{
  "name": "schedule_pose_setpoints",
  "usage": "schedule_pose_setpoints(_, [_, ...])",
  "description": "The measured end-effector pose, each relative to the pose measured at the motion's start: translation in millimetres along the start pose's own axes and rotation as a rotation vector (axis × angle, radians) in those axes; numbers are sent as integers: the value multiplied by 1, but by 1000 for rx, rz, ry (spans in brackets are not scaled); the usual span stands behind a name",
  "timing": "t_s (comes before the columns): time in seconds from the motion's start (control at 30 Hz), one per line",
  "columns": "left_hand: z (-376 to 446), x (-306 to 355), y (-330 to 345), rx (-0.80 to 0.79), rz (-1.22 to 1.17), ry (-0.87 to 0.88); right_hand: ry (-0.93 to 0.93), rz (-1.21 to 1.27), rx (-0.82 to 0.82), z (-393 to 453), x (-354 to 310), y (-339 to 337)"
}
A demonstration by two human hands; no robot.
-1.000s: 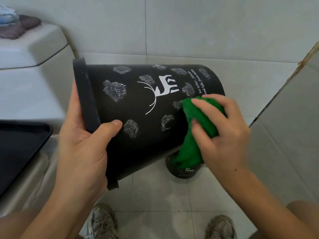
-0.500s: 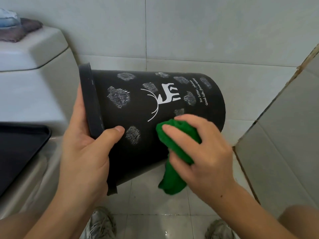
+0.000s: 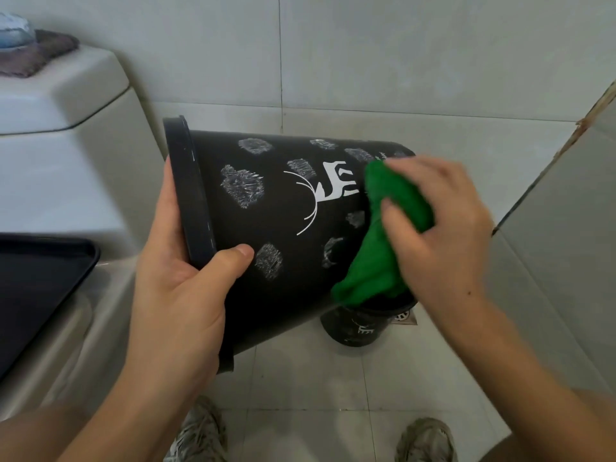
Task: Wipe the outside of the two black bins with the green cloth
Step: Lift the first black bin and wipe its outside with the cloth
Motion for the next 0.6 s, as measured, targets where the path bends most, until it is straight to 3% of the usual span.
schedule_pose_setpoints(0.1, [-1, 4, 0, 4, 13, 11, 38, 2, 83, 6, -2, -10])
schedule_pose_setpoints(0.23, [-1, -1, 2, 23, 17, -2, -290, 47, -80, -33, -56, 4])
schedule_pose_setpoints(0.43, [-3, 1, 1, 20, 39, 8, 137, -29, 104, 13, 25, -14])
schedule_pose_setpoints(0.5, [-3, 1, 2, 17, 30, 9, 61, -16, 80, 0, 5, -11])
schedule_pose_setpoints(0.6, [-3, -2, 5, 3, 6, -1, -206, 34, -84, -31, -42, 5])
Point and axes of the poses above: each hand's wrist, its own z-axis towards the middle knuckle, its own y-axis out of the palm, x = y × z, the point moved 10 cm from there along z, towards the middle knuckle, and after that the axes turned 14 degrees about x, right-handed, at the moved point
